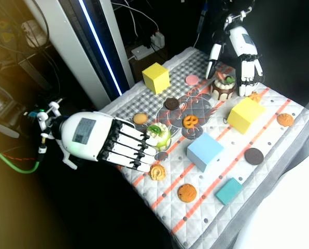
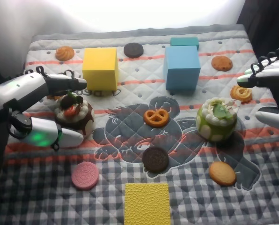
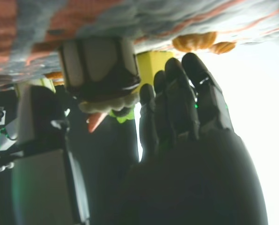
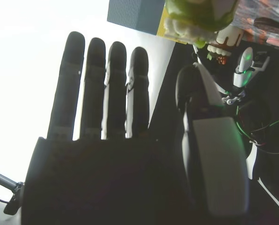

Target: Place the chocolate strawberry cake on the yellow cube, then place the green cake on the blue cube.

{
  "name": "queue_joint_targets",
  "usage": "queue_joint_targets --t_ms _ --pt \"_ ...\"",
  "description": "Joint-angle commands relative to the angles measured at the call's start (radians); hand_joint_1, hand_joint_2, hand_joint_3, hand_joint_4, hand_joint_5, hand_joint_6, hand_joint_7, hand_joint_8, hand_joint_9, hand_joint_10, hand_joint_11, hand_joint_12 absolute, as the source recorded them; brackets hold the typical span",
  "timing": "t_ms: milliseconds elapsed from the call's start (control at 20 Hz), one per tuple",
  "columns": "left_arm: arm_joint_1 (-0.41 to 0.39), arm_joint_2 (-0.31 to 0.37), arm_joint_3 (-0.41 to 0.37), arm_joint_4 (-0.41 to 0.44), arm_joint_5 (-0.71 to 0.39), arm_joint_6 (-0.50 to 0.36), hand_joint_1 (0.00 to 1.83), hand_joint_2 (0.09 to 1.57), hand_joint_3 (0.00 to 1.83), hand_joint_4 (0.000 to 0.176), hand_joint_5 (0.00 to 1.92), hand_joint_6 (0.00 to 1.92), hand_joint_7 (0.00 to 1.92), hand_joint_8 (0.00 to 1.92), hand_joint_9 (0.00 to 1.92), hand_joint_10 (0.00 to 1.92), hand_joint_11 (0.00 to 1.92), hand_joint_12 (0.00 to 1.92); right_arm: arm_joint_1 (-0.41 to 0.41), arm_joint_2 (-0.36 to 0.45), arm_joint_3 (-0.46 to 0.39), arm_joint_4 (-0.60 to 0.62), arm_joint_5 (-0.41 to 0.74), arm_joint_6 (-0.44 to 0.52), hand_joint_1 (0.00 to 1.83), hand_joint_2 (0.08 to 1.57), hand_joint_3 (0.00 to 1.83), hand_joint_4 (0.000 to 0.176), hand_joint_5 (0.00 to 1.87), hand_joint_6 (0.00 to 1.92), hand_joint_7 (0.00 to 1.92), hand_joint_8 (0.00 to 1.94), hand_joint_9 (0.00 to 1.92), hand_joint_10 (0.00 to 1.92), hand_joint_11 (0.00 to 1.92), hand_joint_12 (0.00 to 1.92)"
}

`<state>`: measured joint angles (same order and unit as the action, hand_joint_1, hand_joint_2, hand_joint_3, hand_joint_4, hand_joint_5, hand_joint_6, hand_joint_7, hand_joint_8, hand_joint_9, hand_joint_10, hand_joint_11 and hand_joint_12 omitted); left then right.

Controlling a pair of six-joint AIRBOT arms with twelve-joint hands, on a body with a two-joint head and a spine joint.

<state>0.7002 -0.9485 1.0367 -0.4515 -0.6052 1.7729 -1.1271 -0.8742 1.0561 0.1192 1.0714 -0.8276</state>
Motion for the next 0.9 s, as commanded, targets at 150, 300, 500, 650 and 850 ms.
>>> queue_joint_targets --t_ms 150,300,500,650,850 --pt "-0.015 -0.003 0.01 0.011 -0.089 -0.004 1.02 0.86 0.0 0.054 0.44 0.01 0.49 0.01 0.5 0.03 0.0 1.26 0.003 -0.001 0.0 0.014 0.122 0.003 0.63 1.27 0.0 0.0 0.62 0.0 0.63 0.0 0.55 0.0 0.49 0.07" --pt "-0.017 -0.017 0.016 0.01 -0.081 -0.004 1.16 1.0 0.0 0.0 0.74 0.02 0.85 0.08 0.65 0.57 0.24 1.56 0.001 -0.003 -0.001 0.014 0.122 0.003 0.64 1.27 0.0 0.0 0.62 0.0 0.65 0.01 0.57 0.0 0.5 0.07" --pt "-0.032 -0.034 0.023 0.007 -0.097 -0.005 1.22 1.2 0.0 0.0 0.79 1.23 0.82 1.31 0.5 1.69 0.17 1.92 -0.005 -0.005 -0.003 0.015 0.122 0.003 0.54 1.29 0.0 0.0 0.62 0.0 0.66 0.0 0.57 0.0 0.51 0.05" --pt "-0.051 -0.03 0.021 0.005 -0.125 -0.005 1.22 1.21 0.0 0.0 0.79 1.07 0.83 1.45 0.47 1.7 0.13 1.92 -0.008 -0.005 -0.003 0.015 0.122 0.003 0.56 1.29 0.0 0.0 0.63 0.0 0.67 0.0 0.58 0.0 0.52 0.05" --pt "-0.107 -0.017 0.031 0.006 -0.17 -0.005 1.24 1.18 0.0 0.0 0.83 0.97 0.91 1.34 0.57 1.33 0.06 1.75 -0.011 -0.006 -0.003 0.018 0.122 0.003 0.56 1.29 0.0 0.0 0.63 0.0 0.67 0.0 0.58 0.0 0.51 0.04"
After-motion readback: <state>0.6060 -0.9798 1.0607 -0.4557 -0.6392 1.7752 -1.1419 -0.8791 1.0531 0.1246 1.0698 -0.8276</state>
